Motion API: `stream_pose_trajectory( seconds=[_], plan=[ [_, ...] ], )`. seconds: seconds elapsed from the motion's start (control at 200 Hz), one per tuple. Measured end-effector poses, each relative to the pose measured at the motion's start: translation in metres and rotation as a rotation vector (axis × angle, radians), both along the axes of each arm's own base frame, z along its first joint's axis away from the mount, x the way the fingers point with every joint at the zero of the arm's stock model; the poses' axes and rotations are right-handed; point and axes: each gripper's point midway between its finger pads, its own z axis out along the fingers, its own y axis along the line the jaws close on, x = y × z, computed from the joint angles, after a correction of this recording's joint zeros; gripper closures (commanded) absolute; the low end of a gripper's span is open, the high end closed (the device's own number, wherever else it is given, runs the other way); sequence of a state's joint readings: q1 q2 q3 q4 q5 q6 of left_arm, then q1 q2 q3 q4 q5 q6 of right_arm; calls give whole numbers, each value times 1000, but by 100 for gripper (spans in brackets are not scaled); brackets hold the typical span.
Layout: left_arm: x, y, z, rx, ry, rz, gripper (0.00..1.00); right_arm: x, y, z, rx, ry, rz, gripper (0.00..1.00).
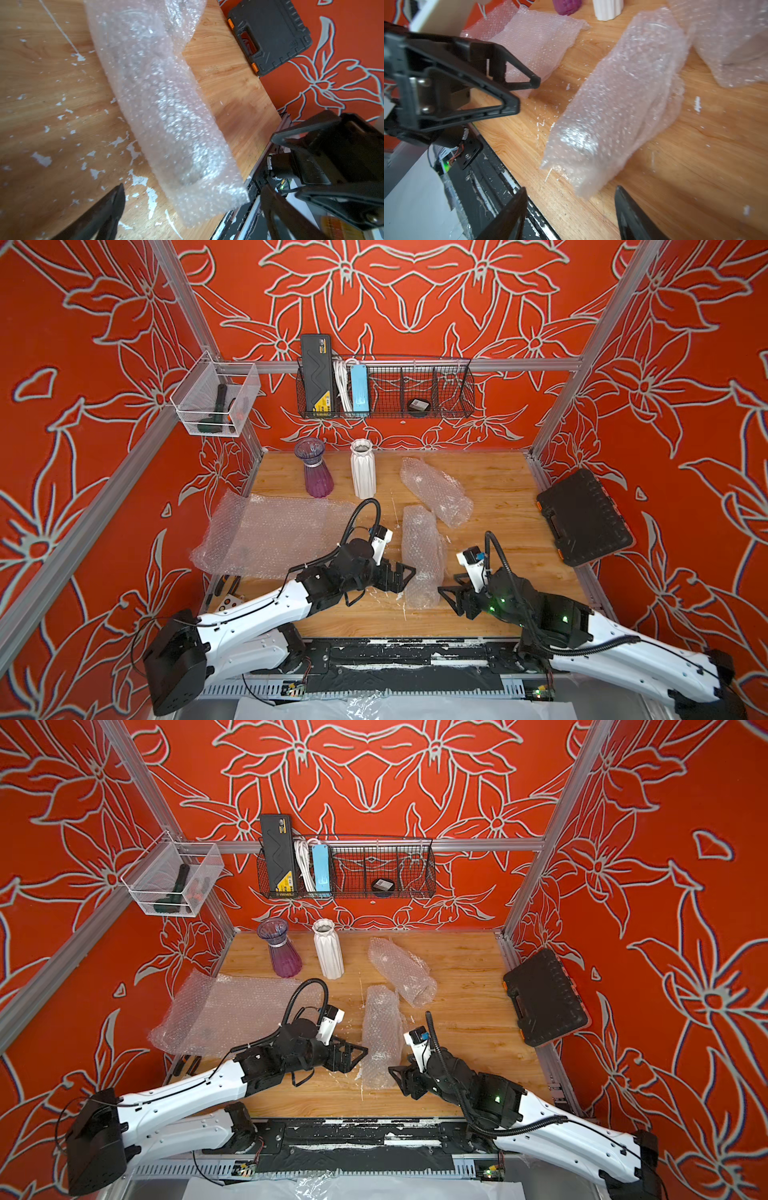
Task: Unwrap the vase from the bubble wrap
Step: Adjust the bubble wrap at the center of the board, then unwrap the bubble wrap at the center of the board.
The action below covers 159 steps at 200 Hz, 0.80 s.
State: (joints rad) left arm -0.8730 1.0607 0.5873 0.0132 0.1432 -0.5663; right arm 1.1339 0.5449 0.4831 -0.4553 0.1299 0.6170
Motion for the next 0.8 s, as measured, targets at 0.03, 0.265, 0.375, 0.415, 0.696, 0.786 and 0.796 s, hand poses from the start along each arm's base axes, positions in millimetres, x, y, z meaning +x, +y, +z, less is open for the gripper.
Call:
stream_pose_trajectory(
  seconds=[0.03,0.265,0.375,0.415,0.696,0.786,0.796],
  plan=[
    [-2,-6,0,8,-4,-11,1,1,-3,-4,-17,6,-13,33],
    [-15,-32,-17,94,-1,-48,9,1,-8,-42,-146,71,-37,36],
    [-16,-35,-23,118,-1,-43,14,2,-6,-51,-174,83,-38,38],
    [-16,-35,-25,125,1,-40,15,3,-5,-54,-182,86,-37,38],
    [-15,-39,-40,142,23,-31,23,8,5,-59,-189,85,-34,43],
    [-15,-41,-42,140,26,-32,29,9,7,-62,-199,88,-33,46],
    [-15,-41,-42,139,29,-29,30,9,8,-63,-200,87,-33,46]
  ],
)
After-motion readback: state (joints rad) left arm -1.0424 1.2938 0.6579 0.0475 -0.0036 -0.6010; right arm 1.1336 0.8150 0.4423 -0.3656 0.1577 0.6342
